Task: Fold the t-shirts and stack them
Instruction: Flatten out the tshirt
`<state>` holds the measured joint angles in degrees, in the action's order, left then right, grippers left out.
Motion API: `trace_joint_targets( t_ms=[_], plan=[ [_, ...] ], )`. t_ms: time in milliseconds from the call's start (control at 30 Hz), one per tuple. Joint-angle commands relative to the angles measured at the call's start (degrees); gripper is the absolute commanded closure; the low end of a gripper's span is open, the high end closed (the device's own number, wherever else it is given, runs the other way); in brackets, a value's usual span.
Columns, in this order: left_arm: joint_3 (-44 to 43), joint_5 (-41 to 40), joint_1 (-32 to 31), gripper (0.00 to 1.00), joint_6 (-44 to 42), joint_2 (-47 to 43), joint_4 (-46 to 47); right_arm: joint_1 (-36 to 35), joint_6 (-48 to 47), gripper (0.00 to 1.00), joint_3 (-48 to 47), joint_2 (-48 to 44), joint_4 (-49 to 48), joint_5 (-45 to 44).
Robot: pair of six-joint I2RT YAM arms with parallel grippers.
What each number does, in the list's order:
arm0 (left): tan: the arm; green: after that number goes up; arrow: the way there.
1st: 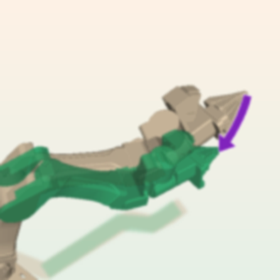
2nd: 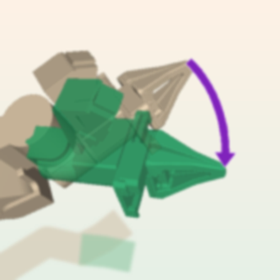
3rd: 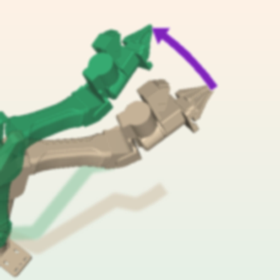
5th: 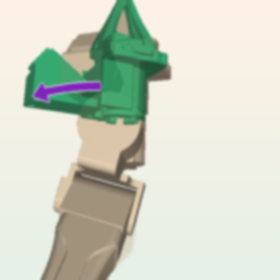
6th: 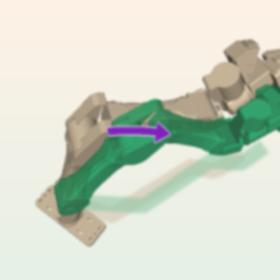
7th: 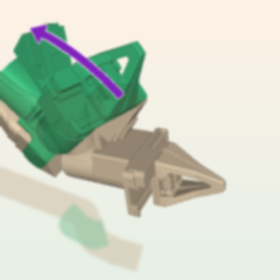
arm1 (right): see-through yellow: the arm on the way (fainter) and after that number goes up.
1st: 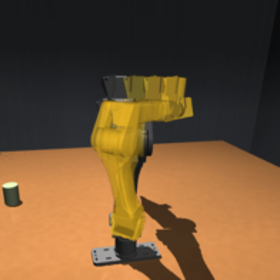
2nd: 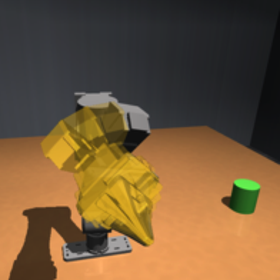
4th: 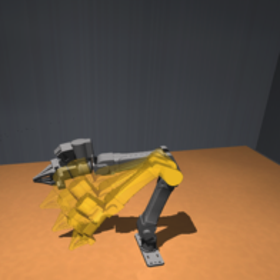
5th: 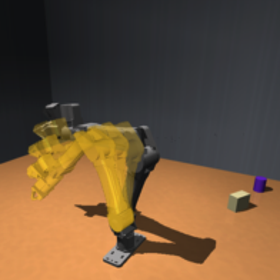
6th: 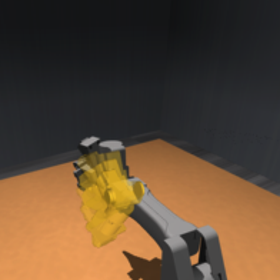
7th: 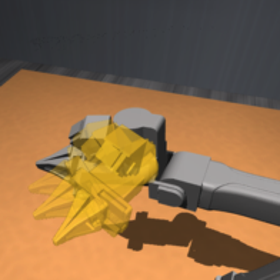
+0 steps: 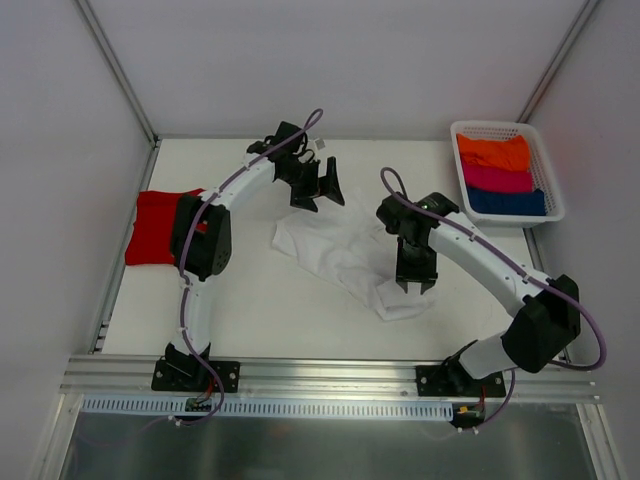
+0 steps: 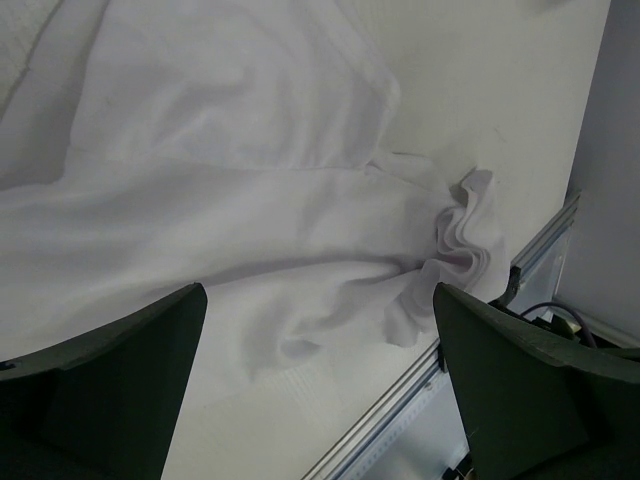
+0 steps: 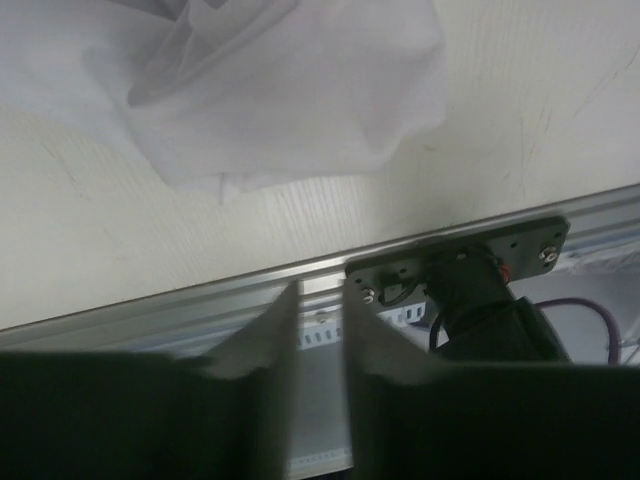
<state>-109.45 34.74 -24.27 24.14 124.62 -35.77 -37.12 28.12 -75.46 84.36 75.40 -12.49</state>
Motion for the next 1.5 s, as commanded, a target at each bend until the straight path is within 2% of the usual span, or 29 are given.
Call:
trace_joint_targets(
  t_ms=[0,67,100,200,300,400,433,500,533,633,667,700,733,767,800,900,1033,1233,1367,1467],
  plan=[
    [2.2,-1.7,0.0,0.01,-2.3,-1.7,0.2,-1.3,2.2,0.57,1.4,-2.2,19.4,3.5],
    [3.9,-3.1,0.1,0.01,-2.7,-2.7,0.1,-2.7,2.0,0.35,-1.8,-2.6,19.4,1.6],
    [4.5,-5.0,0.2,0.01,-2.6,-4.3,0.0,-3.4,1.6,0.31,-7.3,-2.4,19.3,-0.7],
    [6.6,-7.1,0.2,0.01,-1.0,-7.5,-2.5,-3.2,-1.7,0.24,-19.2,1.5,17.4,-4.0],
    [8.7,-10.3,0.1,0.01,-0.4,-12.0,-7.2,-3.0,-6.9,0.27,-29.8,10.2,15.3,-4.1],
    [11.7,-15.1,0.2,0.01,-0.4,-17.6,-9.9,-2.7,-12.0,0.45,-37.5,20.0,12.8,-2.1],
    [12.5,-16.4,0.3,0.01,-0.3,-18.6,-10.5,-2.6,-13.0,0.62,-41.7,22.4,11.5,-1.5],
    [12.6,-16.3,0.3,0.01,0.0,-20.8,-11.3,-2.1,-15.5,0.76,-44.4,28.3,10.1,1.2],
    [12.4,-15.5,0.3,0.01,0.4,-21.2,-11.6,-1.7,-16.2,0.87,-45.6,29.9,8.1,2.4],
    [10.1,-11.8,0.8,0.01,2.6,-20.6,-11.4,0.1,-17.1,0.95,-45.7,33.5,3.7,7.3],
    [9.3,-10.5,1.1,0.03,3.1,-20.0,-11.4,0.6,-17.0,0.95,-45.6,34.0,2.9,9.1],
    [8.4,-9.5,1.2,0.13,3.8,-19.5,-11.4,1.2,-16.8,0.96,-45.4,34.8,1.8,9.8],
    [7.3,-8.5,1.6,0.52,4.2,-18.9,-11.4,1.6,-16.8,0.96,-45.2,34.9,1.5,10.3],
    [7.1,-7.5,1.7,0.8,5.1,-17.8,-11.4,2.3,-17.2,0.96,-44.4,35.1,0.9,10.6],
    [7.0,-7.5,1.7,1.0,5.6,-17.1,-11.4,2.7,-17.6,0.96,-43.9,35.1,0.5,10.6],
    [8.0,-3.3,2.1,1.0,6.9,-13.9,-11.5,3.8,-18.6,0.96,-40.5,34.8,-0.3,9.9],
    [8.6,-2.0,2.4,1.0,8.6,-9.8,-13.2,5.2,-19.5,0.96,-35.1,34.1,-1.7,9.1],
    [0.4,-7.9,2.7,1.0,6.1,-2.8,-25.7,6.5,-21.7,0.98,-31.9,36.1,-1.7,9.8],
    [1.7,-12.3,2.7,1.0,4.7,-2.5,-27.1,6.7,-23.1,0.98,-31.6,39.2,-1.7,10.8],
    [1.2,-12.2,3.2,1.0,3.8,0.3,-29.9,6.7,-24.3,1.0,-30.5,41.7,-1.4,11.9]
  ],
)
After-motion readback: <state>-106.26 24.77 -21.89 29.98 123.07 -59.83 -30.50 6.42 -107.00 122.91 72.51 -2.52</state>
